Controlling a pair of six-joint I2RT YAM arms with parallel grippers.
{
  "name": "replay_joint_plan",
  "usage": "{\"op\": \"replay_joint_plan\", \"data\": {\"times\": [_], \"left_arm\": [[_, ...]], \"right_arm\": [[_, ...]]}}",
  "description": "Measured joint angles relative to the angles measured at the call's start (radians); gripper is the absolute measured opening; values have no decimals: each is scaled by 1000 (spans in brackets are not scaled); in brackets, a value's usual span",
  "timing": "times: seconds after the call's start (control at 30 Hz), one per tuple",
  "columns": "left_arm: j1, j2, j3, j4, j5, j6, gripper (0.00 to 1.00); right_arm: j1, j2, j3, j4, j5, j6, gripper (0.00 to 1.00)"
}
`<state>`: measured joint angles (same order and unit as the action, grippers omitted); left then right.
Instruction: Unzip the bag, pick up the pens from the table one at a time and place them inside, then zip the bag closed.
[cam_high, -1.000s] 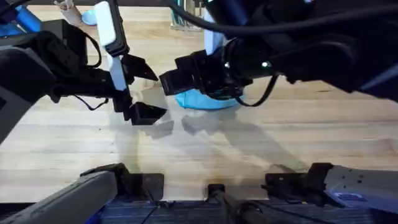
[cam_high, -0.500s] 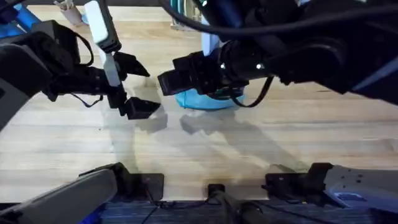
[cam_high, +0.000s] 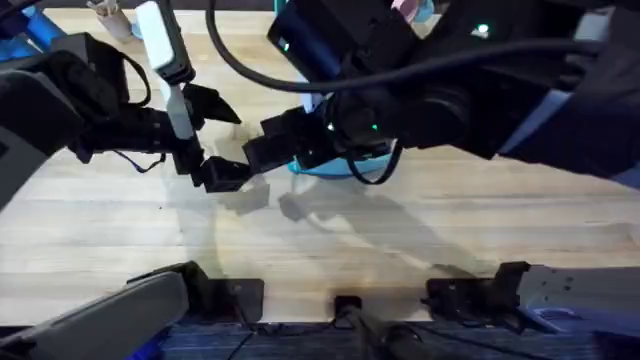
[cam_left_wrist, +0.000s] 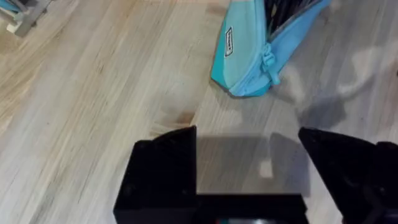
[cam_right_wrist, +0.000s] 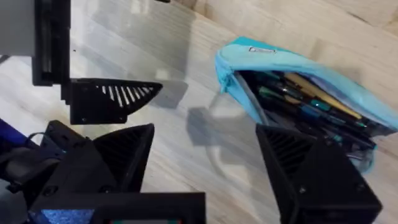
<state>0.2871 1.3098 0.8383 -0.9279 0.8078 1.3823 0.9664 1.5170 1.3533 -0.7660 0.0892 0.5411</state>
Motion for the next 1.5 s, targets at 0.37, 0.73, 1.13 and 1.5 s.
{"op": "replay_joint_plan", "data": {"times": [0.37,0.73,1.13,1.5], "left_arm": [[0,0,0,0,0,0,993],[0,0,0,0,0,0,992],[0,0,0,1,-7,4,994],[0,0,0,0,-12,6,993]], "right_arm": [[7,61,0,26,-28,13,996],[13,124,0,33,-57,23,998],[12,187,0,70,-19,95,997],[8,200,1,115,93,232,996]]}}
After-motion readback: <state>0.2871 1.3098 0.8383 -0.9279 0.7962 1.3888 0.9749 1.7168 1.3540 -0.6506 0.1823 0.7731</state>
